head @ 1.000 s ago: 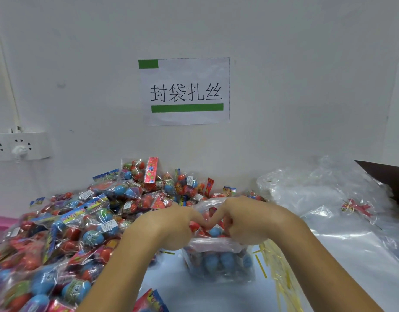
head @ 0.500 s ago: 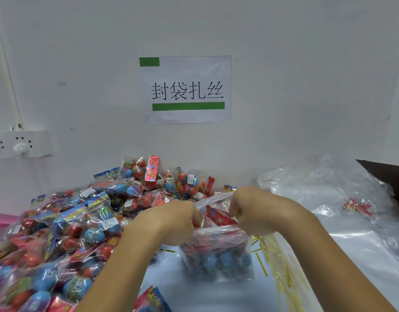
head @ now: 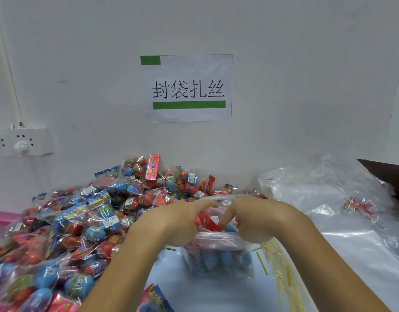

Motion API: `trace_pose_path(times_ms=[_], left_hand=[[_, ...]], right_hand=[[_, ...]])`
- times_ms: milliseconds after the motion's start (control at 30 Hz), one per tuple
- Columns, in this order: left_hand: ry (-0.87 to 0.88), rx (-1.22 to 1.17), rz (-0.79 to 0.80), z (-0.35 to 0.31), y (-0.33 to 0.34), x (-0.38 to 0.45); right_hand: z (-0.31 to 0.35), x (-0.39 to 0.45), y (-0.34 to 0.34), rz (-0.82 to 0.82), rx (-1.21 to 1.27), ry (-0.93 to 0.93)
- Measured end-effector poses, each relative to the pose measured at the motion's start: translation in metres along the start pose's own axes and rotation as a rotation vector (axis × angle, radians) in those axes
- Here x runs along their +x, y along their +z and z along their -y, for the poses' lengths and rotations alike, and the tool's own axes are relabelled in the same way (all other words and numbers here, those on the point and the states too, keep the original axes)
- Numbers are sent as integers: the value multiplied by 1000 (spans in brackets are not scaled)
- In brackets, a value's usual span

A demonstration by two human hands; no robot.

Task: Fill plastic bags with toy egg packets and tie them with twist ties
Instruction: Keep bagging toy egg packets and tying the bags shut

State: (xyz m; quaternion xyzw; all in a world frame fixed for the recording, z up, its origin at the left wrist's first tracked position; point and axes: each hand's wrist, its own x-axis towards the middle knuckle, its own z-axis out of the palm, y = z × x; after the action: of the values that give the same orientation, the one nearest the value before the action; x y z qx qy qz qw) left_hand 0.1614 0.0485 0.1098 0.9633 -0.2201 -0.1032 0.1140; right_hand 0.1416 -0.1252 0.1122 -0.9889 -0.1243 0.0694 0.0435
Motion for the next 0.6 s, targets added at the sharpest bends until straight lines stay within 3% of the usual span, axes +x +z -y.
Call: trace_pose_path(times_ms=[167, 333, 500, 600], left_hand=[[-11, 71, -26, -5, 6, 3], [-21, 77, -55, -3, 9, 4], [-8, 56, -42, -2, 7, 5], [16, 26, -61, 0, 6, 5]], right_hand=[[-4, 4, 2, -17, -9, 94], [-8, 3, 1, -148, 64, 131], [-8, 10, 4, -383, 114, 140], [-7, 11, 7, -406, 119, 164]])
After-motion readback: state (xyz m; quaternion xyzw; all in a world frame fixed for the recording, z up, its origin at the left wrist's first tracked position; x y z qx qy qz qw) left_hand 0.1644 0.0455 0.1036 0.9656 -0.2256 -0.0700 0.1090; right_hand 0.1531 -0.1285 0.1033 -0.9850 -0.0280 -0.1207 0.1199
